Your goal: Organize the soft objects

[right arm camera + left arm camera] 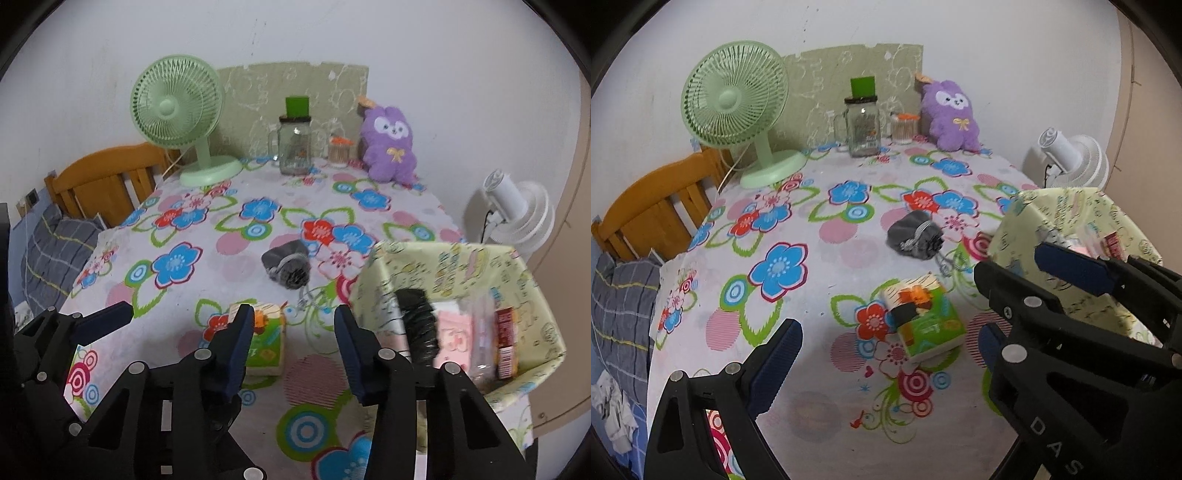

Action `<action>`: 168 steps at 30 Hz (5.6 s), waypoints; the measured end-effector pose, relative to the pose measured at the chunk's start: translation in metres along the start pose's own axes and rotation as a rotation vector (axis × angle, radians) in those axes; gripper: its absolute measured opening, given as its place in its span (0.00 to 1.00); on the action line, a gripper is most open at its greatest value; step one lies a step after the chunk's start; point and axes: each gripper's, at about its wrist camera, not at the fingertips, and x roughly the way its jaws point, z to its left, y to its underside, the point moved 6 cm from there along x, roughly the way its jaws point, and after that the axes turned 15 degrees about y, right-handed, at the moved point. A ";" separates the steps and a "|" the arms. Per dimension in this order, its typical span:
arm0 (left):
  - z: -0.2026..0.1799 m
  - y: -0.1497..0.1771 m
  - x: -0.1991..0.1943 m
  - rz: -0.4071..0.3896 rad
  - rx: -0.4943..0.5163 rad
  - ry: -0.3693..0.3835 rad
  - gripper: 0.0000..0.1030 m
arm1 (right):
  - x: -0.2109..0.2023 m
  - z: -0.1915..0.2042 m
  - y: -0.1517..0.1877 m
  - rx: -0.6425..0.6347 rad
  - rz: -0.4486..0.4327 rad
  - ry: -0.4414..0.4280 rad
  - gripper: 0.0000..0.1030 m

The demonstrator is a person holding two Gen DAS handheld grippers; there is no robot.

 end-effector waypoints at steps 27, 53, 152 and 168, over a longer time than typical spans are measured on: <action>0.025 0.021 0.058 0.109 -0.015 0.053 0.94 | 0.067 0.018 0.029 0.031 0.168 -0.005 0.47; 0.069 0.020 0.039 0.077 -0.115 -0.022 0.93 | 0.075 0.073 0.013 -0.016 0.177 -0.161 0.41; 0.042 -0.016 0.035 -0.023 -0.082 -0.028 0.50 | 0.069 0.028 -0.015 0.065 0.089 0.017 0.45; 0.019 -0.008 -0.005 -0.078 -0.070 -0.039 0.50 | 0.021 0.018 -0.010 0.058 0.026 0.009 0.45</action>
